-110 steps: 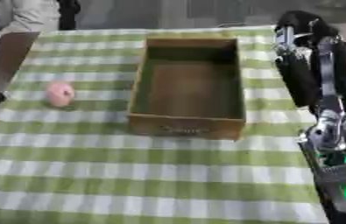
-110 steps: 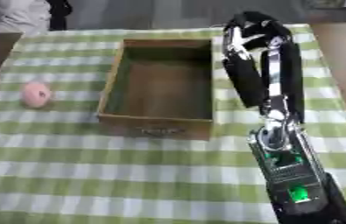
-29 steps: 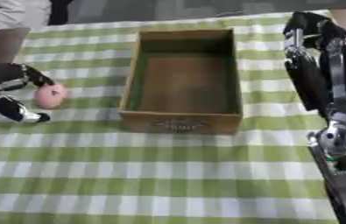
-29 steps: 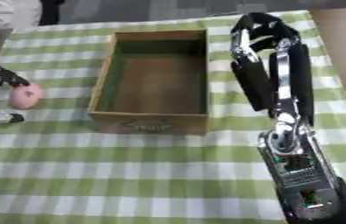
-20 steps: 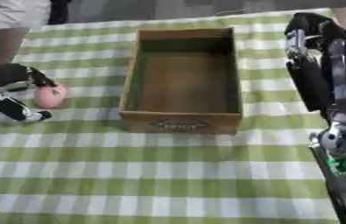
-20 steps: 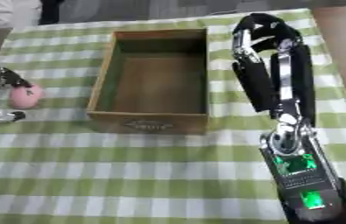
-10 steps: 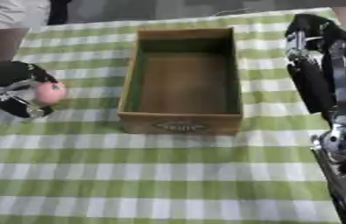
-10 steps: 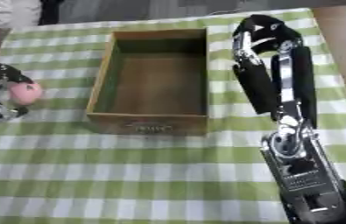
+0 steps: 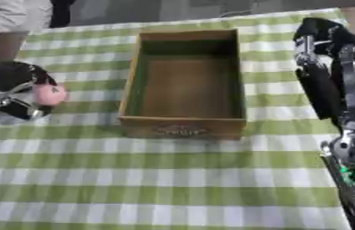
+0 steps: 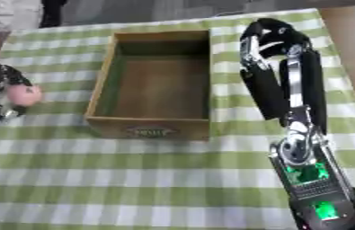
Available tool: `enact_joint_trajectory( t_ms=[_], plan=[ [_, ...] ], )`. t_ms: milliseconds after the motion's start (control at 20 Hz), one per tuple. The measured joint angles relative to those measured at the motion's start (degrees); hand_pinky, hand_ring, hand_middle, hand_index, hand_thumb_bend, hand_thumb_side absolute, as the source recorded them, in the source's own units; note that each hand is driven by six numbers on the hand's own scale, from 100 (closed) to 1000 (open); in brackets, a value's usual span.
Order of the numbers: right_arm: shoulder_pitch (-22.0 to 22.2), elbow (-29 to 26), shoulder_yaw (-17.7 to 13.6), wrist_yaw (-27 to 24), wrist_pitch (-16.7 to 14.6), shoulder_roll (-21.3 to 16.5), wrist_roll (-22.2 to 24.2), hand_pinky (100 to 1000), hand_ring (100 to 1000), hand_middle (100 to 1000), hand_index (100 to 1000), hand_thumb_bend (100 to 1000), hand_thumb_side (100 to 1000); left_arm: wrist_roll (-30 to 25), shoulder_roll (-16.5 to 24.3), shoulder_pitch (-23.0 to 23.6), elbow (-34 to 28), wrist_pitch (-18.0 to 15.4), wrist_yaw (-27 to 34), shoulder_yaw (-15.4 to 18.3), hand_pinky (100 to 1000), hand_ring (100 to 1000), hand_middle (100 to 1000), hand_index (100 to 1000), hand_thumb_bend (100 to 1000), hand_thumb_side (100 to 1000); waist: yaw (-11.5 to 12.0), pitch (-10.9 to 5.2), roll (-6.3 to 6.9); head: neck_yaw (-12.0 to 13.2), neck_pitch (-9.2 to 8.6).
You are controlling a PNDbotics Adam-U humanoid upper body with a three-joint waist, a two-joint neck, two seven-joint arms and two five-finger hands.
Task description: Pick up objects on the table and place them in the box.
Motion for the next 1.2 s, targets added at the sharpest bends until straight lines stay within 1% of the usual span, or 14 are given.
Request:
enact_joint_trajectory(
  t_ms=[50, 400, 600, 750, 850, 950, 1200],
  plan=[
    [0.0, 0.0, 0.0, -0.01, -0.01, 0.0, -0.01, 853, 616, 620, 831, 100, 947, 0.33, 0.0, 0.0, 0.23, 0.05, 0.02, 0.13, 444, 578, 498, 698, 100, 110, -0.01, 0.01, 0.01, 0.0, -0.01],
    [0.02, 0.0, 0.0, -0.06, -0.03, 0.0, -0.03, 854, 616, 620, 831, 100, 946, 1.81, 0.0, -0.03, 1.13, 0.39, 1.55, 0.18, 384, 540, 472, 630, 100, 170, -0.01, 0.03, 0.05, -0.01, -0.03],
    [0.04, 0.0, 0.0, -0.08, -0.08, 0.0, -0.01, 854, 616, 620, 831, 100, 947, 2.47, -0.04, -0.1, 1.12, 0.71, 2.8, 0.18, 354, 523, 468, 613, 100, 212, -0.01, 0.03, 0.04, -0.03, -0.13],
    [0.06, 0.0, 0.0, -0.08, -0.16, 0.0, 0.02, 854, 617, 620, 832, 100, 947, 3.01, -0.05, -0.33, 0.93, 0.79, 3.96, 0.19, 338, 513, 463, 603, 100, 217, -0.01, 0.02, 0.03, -0.05, -0.16],
    [0.13, 0.0, 0.0, -0.08, -0.18, 0.0, 0.03, 855, 617, 620, 832, 100, 948, 3.54, -0.17, -0.49, 0.51, 0.91, 4.59, 0.2, 310, 495, 447, 571, 100, 196, -0.01, -0.01, 0.02, -0.06, -0.17],
    [0.33, 0.0, 0.0, -0.08, -0.2, 0.0, 0.05, 854, 617, 620, 832, 100, 948, 4.1, -0.47, -0.54, -0.1, 1.08, 5.17, 0.24, 302, 488, 435, 531, 100, 189, -0.01, -0.05, 0.01, -0.11, -0.17],
    [0.49, 0.0, 0.0, -0.06, -0.24, 0.04, 0.05, 854, 617, 619, 832, 100, 948, 4.74, -0.48, -0.7, -1.31, 1.02, 6.33, 0.51, 288, 478, 420, 500, 100, 208, 0.04, -0.55, 0.01, -0.26, -0.17]
  ],
)
